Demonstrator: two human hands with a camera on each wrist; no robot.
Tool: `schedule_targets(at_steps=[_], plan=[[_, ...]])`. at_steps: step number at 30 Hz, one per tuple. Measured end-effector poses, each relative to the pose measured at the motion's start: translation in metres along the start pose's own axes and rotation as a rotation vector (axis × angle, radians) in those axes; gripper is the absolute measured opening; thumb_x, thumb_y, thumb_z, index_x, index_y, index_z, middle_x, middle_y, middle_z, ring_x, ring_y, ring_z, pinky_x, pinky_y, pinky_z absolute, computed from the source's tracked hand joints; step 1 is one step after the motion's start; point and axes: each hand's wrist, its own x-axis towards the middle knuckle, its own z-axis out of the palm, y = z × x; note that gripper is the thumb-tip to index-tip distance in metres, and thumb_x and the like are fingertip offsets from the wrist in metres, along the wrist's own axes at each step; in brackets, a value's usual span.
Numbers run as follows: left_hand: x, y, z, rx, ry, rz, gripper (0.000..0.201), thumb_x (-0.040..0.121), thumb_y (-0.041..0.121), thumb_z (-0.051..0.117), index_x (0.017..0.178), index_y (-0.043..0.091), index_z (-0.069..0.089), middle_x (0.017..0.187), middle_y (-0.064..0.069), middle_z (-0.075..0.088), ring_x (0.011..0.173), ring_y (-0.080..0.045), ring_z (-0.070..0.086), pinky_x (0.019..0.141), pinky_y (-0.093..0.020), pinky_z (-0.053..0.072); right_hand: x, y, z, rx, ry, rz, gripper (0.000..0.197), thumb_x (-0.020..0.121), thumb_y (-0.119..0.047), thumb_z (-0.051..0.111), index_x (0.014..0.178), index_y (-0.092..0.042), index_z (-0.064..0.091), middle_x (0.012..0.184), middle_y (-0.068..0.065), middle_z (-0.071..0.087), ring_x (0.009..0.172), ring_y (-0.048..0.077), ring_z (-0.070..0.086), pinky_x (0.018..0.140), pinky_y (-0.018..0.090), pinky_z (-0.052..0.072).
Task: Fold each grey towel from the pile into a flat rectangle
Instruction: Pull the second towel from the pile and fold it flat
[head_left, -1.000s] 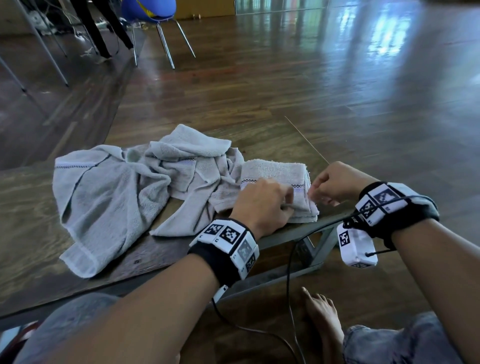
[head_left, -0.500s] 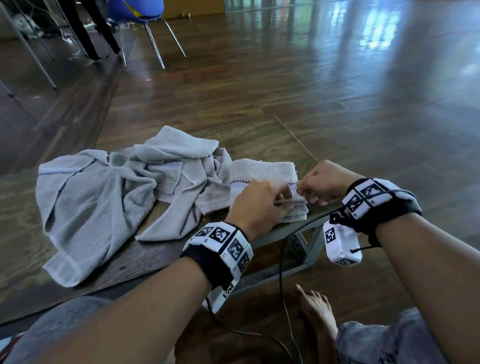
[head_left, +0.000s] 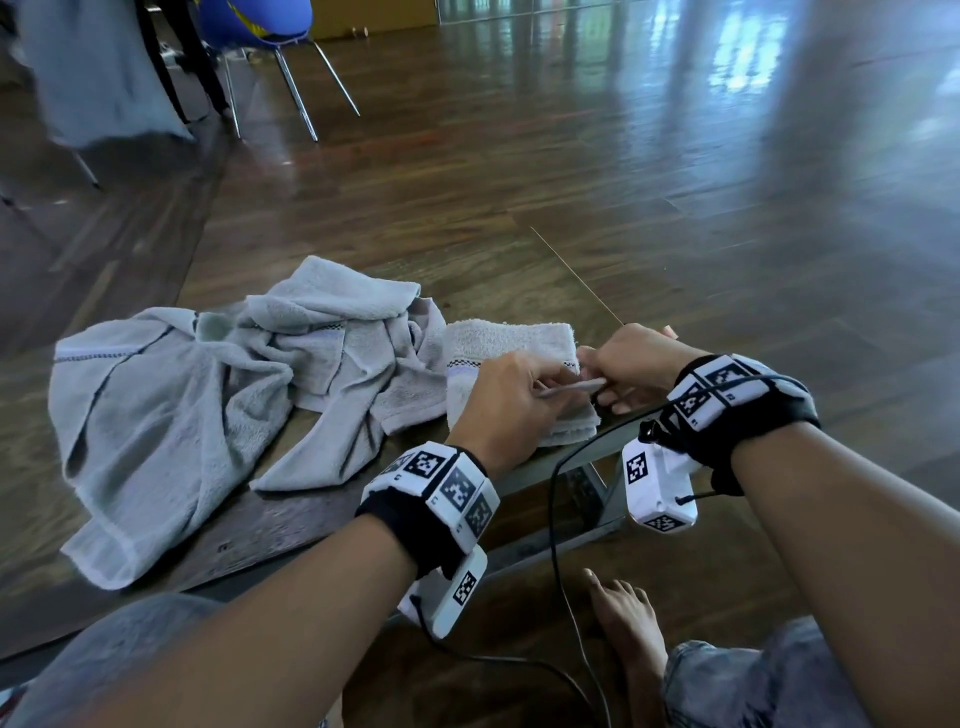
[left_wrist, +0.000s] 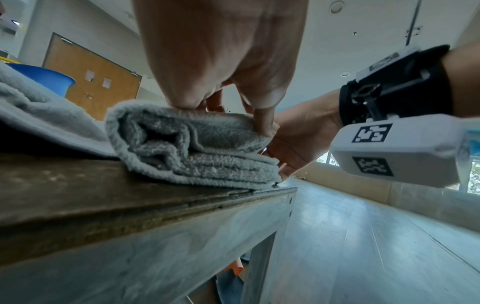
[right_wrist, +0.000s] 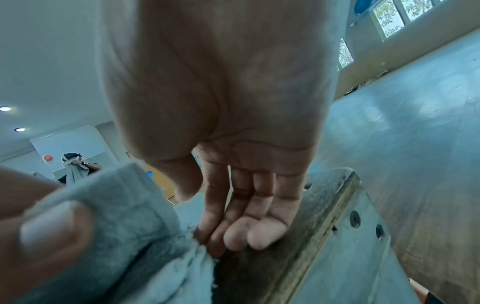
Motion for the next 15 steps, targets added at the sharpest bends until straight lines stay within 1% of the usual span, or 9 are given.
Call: schedule_targets(at_steps=[2,3,5,6,8,10,12,14,15], plan=[[-0.002,-0.001,0.006,0.050,-0.029,-0.002,0.012,0.082,0.027,0.078,0.091,0.020,0.079,0.078,0.007,0.063,0.074,-0.004,0.057,0.066,-0.016,0.042,0.000,0.000,0.000,-0.015,-0.029,-0.031,0.042,0.092,-0.043,0.066,0.079,-0.003,0.069,0.059,0.007,0.064,0.047,0.017,0.056,0.055,0.030,0.050],[-0.002,-0.003,0.009,0.082,-0.047,-0.009,0.016,0.082,0.029,0.078,0.096,0.022,0.079,0.084,0.003,0.063,0.080,-0.009,0.057,0.070,-0.021,0.044,-0.001,0.001,-0.001,-0.066,-0.042,-0.060,0.037,0.088,-0.039,0.070,0.077,-0.004,0.070,0.064,0.009,0.064,0.053,0.020,0.057,0.061,0.034,0.050],[-0.004,-0.005,0.013,0.124,-0.073,-0.017,0.023,0.083,0.030,0.077,0.105,0.026,0.077,0.090,0.000,0.063,0.087,-0.014,0.056,0.076,-0.025,0.046,-0.001,0.004,-0.001,-0.160,-0.033,-0.118,0.027,0.087,-0.023,0.068,0.062,-0.011,0.069,0.060,0.008,0.064,0.052,0.020,0.057,0.064,0.035,0.051],[-0.005,-0.004,0.013,0.146,-0.087,-0.008,0.024,0.083,0.030,0.077,0.107,0.027,0.077,0.089,0.001,0.061,0.088,-0.014,0.055,0.076,-0.026,0.045,0.000,0.006,0.000,-0.181,-0.010,-0.139,0.033,0.088,-0.017,0.065,0.055,-0.014,0.066,0.055,0.006,0.064,0.050,0.019,0.058,0.064,0.036,0.054],[-0.002,-0.001,0.011,0.178,-0.119,0.027,0.021,0.083,0.035,0.076,0.101,0.026,0.078,0.084,0.006,0.058,0.084,-0.011,0.053,0.074,-0.024,0.043,0.001,0.007,0.001,-0.199,0.031,-0.164,0.034,0.090,-0.012,0.062,0.056,-0.014,0.065,0.055,0.007,0.066,0.056,0.022,0.063,0.073,0.042,0.060],[0.004,0.003,0.005,0.200,-0.129,0.018,0.024,0.086,0.044,0.067,0.094,0.023,0.077,0.084,0.008,0.058,0.081,-0.009,0.056,0.076,-0.026,0.047,0.000,0.005,0.004,-0.221,0.059,-0.181,0.022,0.088,-0.013,0.064,0.067,-0.006,0.068,0.068,0.012,0.071,0.069,0.029,0.070,0.080,0.049,0.061],[0.012,-0.001,-0.003,0.352,-0.067,-0.028,0.029,0.091,0.045,0.056,0.103,0.025,0.072,0.099,0.003,0.061,0.097,-0.015,0.057,0.092,-0.037,0.046,-0.004,0.003,0.009,-0.305,0.130,-0.201,0.019,0.085,-0.021,0.070,0.087,-0.002,0.067,0.087,0.015,0.072,0.086,0.034,0.070,0.080,0.049,0.060],[0.016,-0.012,-0.011,0.596,-0.018,-0.112,0.036,0.092,0.041,0.050,0.124,0.029,0.061,0.129,-0.001,0.054,0.126,-0.021,0.046,0.113,-0.048,0.027,-0.008,0.001,0.014,-0.446,0.253,-0.256,0.041,0.081,-0.032,0.072,0.111,-0.011,0.054,0.110,0.008,0.061,0.103,0.031,0.060,0.080,0.044,0.053],[0.016,-0.018,-0.014,0.674,-0.051,-0.172,0.042,0.092,0.040,0.049,0.133,0.031,0.053,0.144,-0.004,0.043,0.139,-0.025,0.033,0.117,-0.051,0.015,-0.011,-0.001,0.017,-0.487,0.295,-0.327,0.051,0.080,-0.033,0.071,0.122,-0.016,0.048,0.123,0.006,0.054,0.115,0.029,0.053,0.084,0.042,0.049]])
